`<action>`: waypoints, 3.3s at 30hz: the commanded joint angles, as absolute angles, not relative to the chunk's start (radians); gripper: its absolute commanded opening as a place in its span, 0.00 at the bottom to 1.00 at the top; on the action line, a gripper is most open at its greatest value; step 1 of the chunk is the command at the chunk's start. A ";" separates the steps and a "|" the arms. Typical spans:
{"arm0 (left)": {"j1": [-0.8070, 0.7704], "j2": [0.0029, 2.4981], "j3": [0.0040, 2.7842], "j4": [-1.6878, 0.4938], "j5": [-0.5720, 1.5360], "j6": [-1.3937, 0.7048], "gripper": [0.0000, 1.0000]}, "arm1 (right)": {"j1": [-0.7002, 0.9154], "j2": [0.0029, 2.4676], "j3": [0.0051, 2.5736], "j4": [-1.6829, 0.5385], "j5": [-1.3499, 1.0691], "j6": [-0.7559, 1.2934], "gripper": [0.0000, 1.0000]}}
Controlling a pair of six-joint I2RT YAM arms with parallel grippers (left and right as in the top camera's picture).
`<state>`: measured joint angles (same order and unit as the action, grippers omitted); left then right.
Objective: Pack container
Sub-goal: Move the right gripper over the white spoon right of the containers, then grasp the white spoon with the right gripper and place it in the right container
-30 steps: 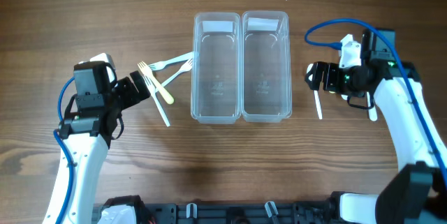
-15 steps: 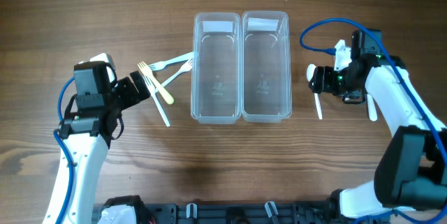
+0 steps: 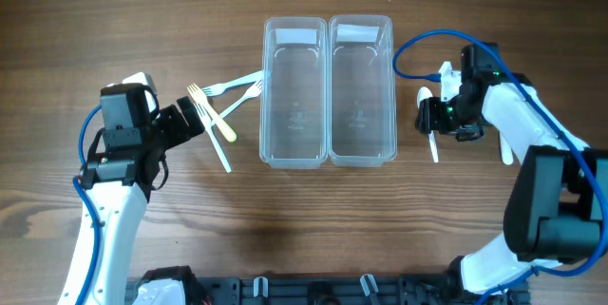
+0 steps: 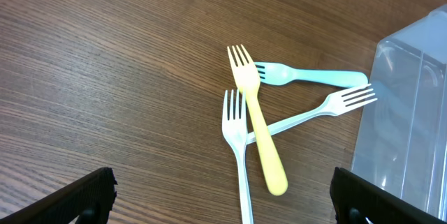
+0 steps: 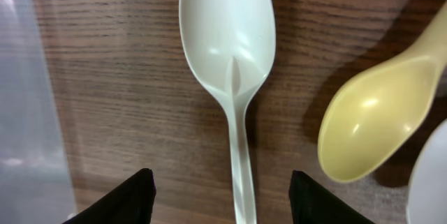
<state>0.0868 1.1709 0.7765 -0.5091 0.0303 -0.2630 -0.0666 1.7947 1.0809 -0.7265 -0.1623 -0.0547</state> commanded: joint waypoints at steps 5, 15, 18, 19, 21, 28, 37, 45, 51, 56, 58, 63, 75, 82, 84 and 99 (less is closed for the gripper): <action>0.083 1.176 0.793 -0.506 0.025 -0.239 1.00 | -0.045 1.849 1.092 -0.715 -0.094 -0.078 0.55; 0.083 1.176 0.793 -0.506 0.025 -0.239 1.00 | -0.007 1.867 1.092 -0.707 -0.085 -0.075 0.31; 0.083 1.176 0.793 -0.506 0.025 -0.239 1.00 | 0.000 1.867 1.092 -0.714 -0.050 -0.063 0.20; 0.083 1.176 0.793 -0.506 0.025 -0.239 1.00 | 0.001 1.867 1.092 -0.719 -0.027 -0.049 0.20; 0.083 1.176 0.793 -0.506 0.025 -0.239 1.00 | 0.001 1.867 1.092 -0.724 -0.018 -0.050 0.18; 0.083 1.176 0.793 -0.506 0.025 -0.239 1.00 | 0.001 1.871 1.092 -0.697 -0.019 -0.049 0.17; 0.083 1.176 0.793 -0.506 0.025 -0.239 1.00 | 0.001 1.888 1.091 -0.705 -0.019 -0.025 0.04; 0.083 1.176 0.793 -0.506 0.025 -0.239 1.00 | 0.003 1.777 1.255 -0.901 -0.014 0.009 0.04; 0.083 1.176 0.793 -0.506 0.025 -0.239 1.00 | 0.042 1.631 1.394 -0.958 -0.229 0.023 0.04; 0.083 1.176 0.793 -0.506 0.025 -0.239 1.00 | 0.144 1.599 1.393 -0.945 -0.260 0.123 0.04; 0.083 1.176 0.793 -0.506 0.025 -0.239 1.00 | 0.190 1.608 1.386 -0.927 -0.260 0.139 0.04; 0.083 1.176 0.793 -0.506 0.025 -0.239 1.00 | 0.329 1.655 1.345 -0.793 -0.216 0.228 0.04; 0.083 1.176 0.793 -0.506 0.025 -0.239 1.00 | 0.385 1.725 1.333 -0.724 -0.123 0.207 0.27; 0.083 1.176 0.793 -0.506 0.025 -0.239 1.00 | 0.215 1.542 1.339 -0.737 -0.080 0.181 0.51; 0.083 1.176 0.793 -0.506 0.025 -0.239 1.00 | 0.153 1.513 1.339 -0.747 -0.057 0.182 0.52; 0.083 1.176 0.793 -0.506 0.025 -0.239 1.00 | -0.170 1.704 1.260 -0.797 -0.002 0.139 0.60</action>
<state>0.0868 1.1709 0.7765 -0.5091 0.0303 -0.2630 -0.1558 1.6100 1.2919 -0.8101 -0.0093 0.1516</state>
